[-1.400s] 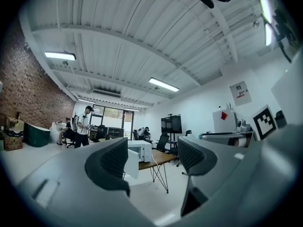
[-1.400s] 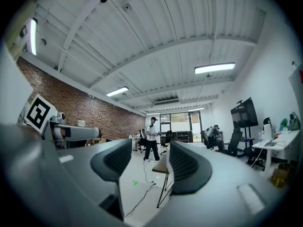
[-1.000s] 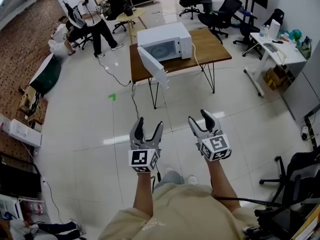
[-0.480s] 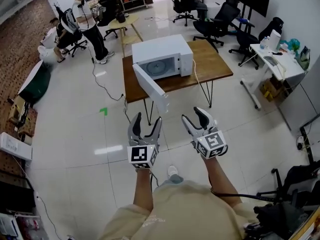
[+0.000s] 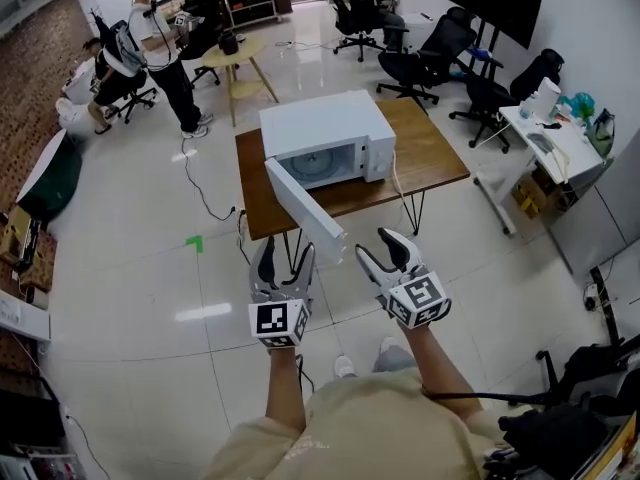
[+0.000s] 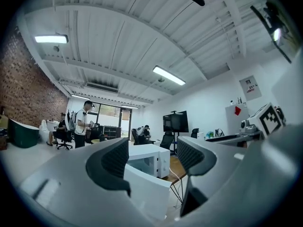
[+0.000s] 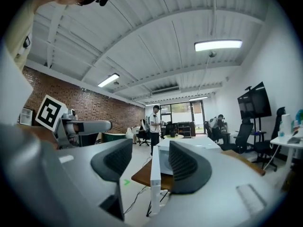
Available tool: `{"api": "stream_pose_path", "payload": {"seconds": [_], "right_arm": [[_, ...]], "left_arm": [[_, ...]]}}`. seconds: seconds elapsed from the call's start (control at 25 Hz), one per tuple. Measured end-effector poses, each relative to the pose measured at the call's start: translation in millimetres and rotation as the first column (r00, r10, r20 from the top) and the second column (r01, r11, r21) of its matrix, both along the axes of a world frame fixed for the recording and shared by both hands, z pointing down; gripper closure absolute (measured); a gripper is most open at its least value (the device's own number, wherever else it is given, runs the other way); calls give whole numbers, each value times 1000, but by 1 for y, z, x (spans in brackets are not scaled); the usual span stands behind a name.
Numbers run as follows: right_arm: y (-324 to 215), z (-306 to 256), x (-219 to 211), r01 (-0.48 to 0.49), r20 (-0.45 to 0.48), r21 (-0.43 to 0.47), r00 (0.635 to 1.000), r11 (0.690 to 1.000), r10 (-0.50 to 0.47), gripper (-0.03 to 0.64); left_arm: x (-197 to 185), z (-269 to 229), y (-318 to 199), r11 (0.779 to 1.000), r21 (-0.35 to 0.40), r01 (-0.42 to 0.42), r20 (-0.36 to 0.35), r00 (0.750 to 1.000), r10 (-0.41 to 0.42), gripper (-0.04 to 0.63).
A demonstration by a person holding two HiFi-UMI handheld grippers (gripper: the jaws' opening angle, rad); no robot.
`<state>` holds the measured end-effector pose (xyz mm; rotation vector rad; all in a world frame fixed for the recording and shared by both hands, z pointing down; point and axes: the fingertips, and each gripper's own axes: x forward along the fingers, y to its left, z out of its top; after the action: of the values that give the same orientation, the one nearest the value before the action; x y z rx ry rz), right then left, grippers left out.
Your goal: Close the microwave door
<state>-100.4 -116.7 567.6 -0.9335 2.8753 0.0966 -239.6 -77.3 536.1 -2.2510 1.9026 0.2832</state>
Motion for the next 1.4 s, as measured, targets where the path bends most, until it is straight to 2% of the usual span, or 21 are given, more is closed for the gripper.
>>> {"api": "stream_pose_path", "payload": {"seconds": [0.16,0.32,0.52,0.6,0.72,0.84,1.12,1.28,1.4], "right_arm": [[-25,10,-20,32,6,-10,999,999,-32,385],[-54,15,-36,72,8,-16,997,997,-72,385],[-109,8,-16,96,45,-19,994,995,-95,385],[-125,2,-15,123,39,2,992,992,-123,385],[-142,-13,-18,195,0,85,981,977,-195,385],[-175,-21,4,221,13,110,974,969,-224,385],[-261,-17,79,273,54,73,959,959,-278,385],[-302,-22,81,300,100,47,948,953,-304,385],[-331,-17,75,308,122,5,944,951,-306,385]], "left_arm": [[-15,16,-23,1000,-17,18,-27,999,-18,275],[-24,20,-51,999,-21,33,-22,999,-34,276],[-3,13,-94,998,-20,55,7,998,-55,278],[1,7,-108,998,-18,63,20,998,-63,278],[8,-2,-130,997,-7,80,36,996,-80,281],[31,-5,-166,995,-3,95,48,994,-95,281],[105,-4,-250,988,-34,148,91,985,-144,281],[108,-14,-287,984,-49,173,136,977,-165,281],[104,-8,-308,981,-72,181,141,975,-169,281]]}}
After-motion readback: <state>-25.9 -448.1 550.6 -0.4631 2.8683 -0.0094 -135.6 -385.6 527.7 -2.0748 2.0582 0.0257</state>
